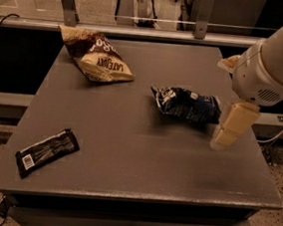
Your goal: Move blue chip bag near rxbar chocolate
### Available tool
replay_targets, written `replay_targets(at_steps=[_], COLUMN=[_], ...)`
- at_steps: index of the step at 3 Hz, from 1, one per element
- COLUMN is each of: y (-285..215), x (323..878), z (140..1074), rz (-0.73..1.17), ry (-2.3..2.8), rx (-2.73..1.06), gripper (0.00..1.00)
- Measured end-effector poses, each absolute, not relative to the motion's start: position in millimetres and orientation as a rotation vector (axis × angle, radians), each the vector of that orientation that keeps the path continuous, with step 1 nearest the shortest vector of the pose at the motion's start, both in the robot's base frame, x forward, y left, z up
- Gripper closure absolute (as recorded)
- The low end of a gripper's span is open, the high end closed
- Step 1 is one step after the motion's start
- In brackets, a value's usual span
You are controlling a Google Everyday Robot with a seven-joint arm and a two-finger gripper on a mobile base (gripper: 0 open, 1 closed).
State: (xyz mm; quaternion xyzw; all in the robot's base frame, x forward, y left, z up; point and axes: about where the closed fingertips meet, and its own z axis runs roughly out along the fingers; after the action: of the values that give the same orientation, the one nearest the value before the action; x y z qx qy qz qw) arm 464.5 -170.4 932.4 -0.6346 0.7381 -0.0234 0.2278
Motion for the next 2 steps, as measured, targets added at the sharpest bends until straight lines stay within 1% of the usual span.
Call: replay_targets(at_steps=[1, 2], y=[-153.2, -149.5], x=[477.2, 492.3], z=[903.7, 884.8], rz=[-0.023, 0.024], ry=[1.99, 1.983], rx=[-1.761, -1.75], gripper=[0.0, 0.18])
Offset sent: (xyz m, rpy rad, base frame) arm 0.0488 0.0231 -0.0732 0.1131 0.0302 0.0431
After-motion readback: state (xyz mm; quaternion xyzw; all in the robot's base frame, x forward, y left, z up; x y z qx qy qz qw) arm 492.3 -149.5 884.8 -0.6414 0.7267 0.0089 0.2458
